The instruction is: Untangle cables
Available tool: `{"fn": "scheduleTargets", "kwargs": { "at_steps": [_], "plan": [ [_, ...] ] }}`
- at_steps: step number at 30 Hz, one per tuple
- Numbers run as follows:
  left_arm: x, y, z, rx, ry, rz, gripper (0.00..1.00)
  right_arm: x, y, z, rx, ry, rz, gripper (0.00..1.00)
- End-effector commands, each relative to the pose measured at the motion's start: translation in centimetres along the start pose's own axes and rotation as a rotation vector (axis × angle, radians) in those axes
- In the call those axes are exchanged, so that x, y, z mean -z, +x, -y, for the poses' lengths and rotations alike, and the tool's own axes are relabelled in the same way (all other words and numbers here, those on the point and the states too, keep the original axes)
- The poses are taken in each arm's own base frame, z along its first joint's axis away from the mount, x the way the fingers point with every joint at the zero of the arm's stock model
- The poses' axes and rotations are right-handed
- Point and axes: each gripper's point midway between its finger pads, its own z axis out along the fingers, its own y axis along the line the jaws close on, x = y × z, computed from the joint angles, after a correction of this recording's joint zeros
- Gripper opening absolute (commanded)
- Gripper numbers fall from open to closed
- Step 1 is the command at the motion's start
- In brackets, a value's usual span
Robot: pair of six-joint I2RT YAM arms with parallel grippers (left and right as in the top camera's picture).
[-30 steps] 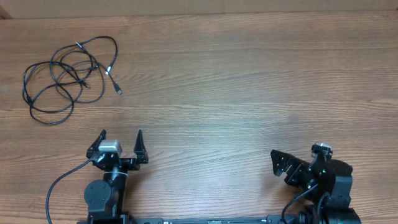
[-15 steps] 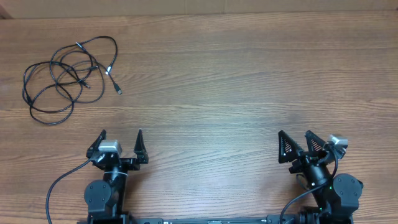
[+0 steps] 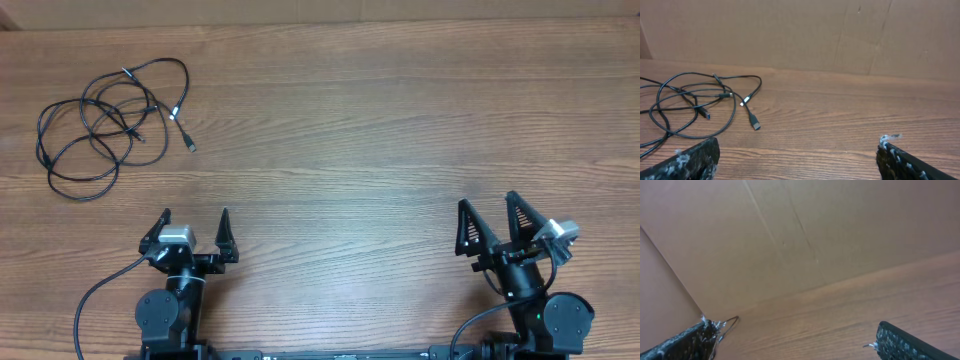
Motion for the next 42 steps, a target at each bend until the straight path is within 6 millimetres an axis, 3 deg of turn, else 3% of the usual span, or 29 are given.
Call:
{"fn": "scheduleTargets", "kwargs": {
  "at_steps": [1,6,36,38,42],
  "plan": [
    [0.0,0.0,-0.2,-0.031,-0.011,0.005,0.99,-0.2,1.1,0.9,-0.006,0.02,-0.01,1.0],
    [0.0,0.0,-0.2,-0.031,-0.011,0.005,1.0,-0.5,4.7,2.9,-0.03,0.054,-0.071,1.0],
    [0.0,0.0,-0.2,-0.031,-0.011,0.005,1.0,-0.5,4.6,2.8,-0.025,0.047,-0.065,1.0],
    [0.0,0.0,-0.2,-0.03,-0.011,0.005,1.0,-0.5,4.5,2.7,0.057,0.043,-0.063,1.0],
    [0.0,0.0,-0.2,-0.03,-0.011,0.005,1.0,-0.5,4.7,2.9,0.514,0.03,-0.083,1.0]
  ]
}}
